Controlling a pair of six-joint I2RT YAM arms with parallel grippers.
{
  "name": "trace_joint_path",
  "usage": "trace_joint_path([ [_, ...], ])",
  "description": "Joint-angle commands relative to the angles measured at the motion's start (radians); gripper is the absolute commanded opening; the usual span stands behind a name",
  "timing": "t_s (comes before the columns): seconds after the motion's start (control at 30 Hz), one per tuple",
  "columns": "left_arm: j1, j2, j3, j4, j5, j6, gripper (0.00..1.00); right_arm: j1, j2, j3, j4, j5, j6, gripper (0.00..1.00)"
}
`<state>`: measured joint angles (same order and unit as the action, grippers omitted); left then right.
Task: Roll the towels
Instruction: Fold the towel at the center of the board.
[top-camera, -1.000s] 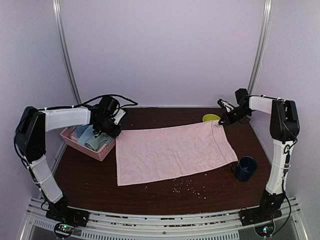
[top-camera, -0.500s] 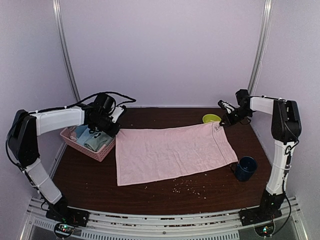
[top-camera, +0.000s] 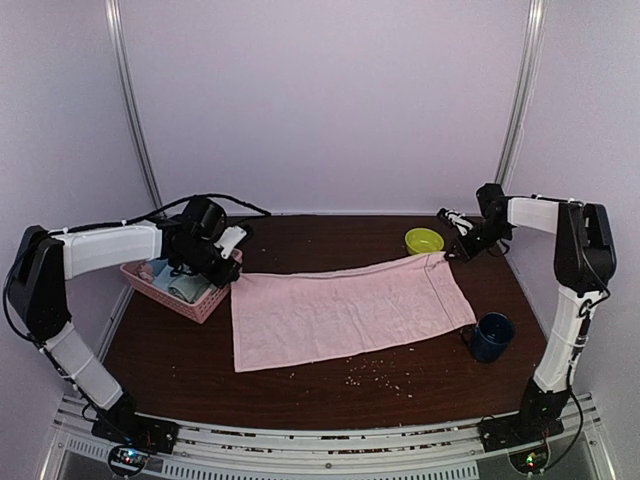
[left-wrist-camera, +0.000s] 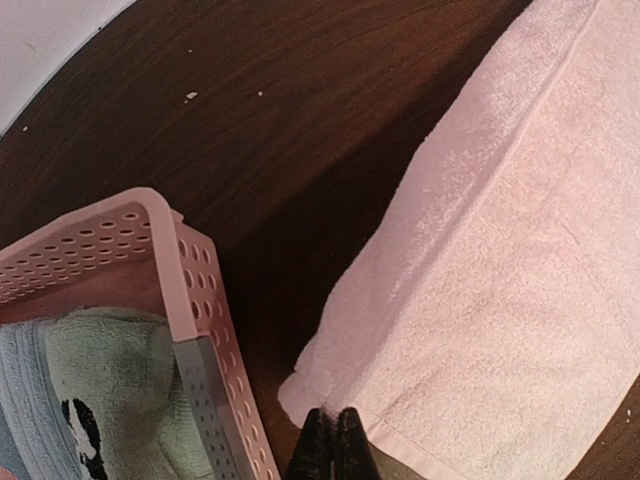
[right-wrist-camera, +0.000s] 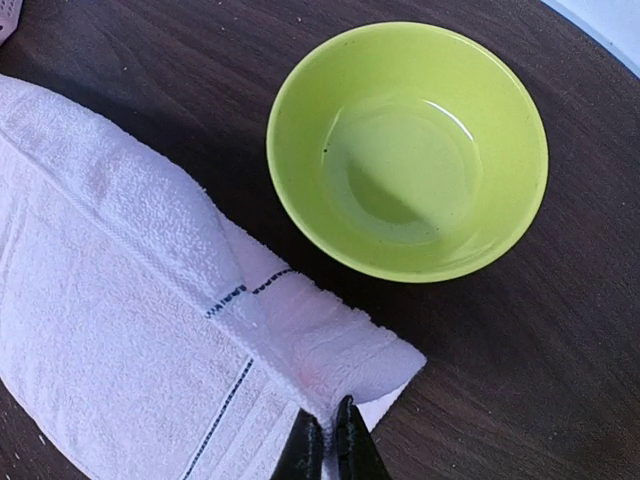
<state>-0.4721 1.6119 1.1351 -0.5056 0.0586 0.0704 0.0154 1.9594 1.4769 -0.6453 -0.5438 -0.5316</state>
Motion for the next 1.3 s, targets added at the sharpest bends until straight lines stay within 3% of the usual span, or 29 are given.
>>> trace_joint_path([
  [0.0,0.004,-0.067,-0.047,-0.021,0.113,0.011,0.0,0.002,-0.078,-0.052,-0.041,0.03,-0.086,0.0],
  [0.63,-0.047,-0.144,-0.097,-0.231,0.269,-0.071,0.0,-0.043,-0.155,-0.137,-0.277,0.083,-0.379,0.0],
  [1.27,-0.134,-0.116,-0.148,-0.3,0.34,-0.105,0.0,-0.066,-0.173,-0.183,-0.422,0.117,-0.575,0.0],
])
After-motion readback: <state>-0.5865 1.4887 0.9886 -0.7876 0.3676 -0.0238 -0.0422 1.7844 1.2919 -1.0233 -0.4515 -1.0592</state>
